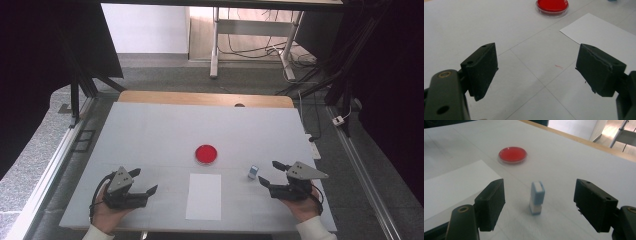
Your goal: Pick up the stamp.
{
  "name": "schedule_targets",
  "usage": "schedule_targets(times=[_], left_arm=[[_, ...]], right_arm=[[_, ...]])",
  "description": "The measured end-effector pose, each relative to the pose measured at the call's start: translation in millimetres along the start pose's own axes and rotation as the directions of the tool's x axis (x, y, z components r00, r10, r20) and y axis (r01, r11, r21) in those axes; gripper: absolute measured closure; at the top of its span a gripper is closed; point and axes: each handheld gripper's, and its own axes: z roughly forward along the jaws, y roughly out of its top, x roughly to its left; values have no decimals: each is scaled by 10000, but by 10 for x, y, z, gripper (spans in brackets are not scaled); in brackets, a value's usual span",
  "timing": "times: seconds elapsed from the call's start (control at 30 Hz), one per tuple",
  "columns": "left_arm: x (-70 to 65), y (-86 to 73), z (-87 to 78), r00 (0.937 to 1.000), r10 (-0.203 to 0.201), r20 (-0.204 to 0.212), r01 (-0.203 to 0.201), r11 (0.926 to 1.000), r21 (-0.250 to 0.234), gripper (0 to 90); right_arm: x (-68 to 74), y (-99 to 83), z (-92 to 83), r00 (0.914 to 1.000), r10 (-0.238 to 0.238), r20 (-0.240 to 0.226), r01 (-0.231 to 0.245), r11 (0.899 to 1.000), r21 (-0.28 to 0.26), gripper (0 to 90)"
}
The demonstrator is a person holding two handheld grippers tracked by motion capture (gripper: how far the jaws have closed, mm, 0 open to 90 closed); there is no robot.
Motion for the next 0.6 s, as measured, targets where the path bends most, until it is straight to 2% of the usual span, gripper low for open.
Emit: schedule_targets(times=[0.2,0.37,0.47,0.5,0.57,0.6], left_arm=[[40,-18,37,10000,-31,-24,32,9998,172,174],[62,-14,47,9999,-119,-110,121,9998,165,170],[56,-23,46,9999,-75,-106,77,9998,209,169],[55,-26,46,9999,-78,-110,81,9997,210,169],[51,-27,47,9999,-49,-135,52,9997,225,169],[46,-25,56,9999,-16,-136,20,9997,235,169]], right_arm=[[-10,191,115,9999,-63,-144,65,9999,118,251],[7,472,213,9985,-249,-481,273,9984,487,251],[-2,539,208,9981,-420,-450,449,9968,656,253],[-29,558,217,9989,-106,-458,125,9990,424,256],[-42,556,235,9988,12,-491,11,9989,476,256],[-47,514,302,9993,-63,-371,86,9982,601,255]])
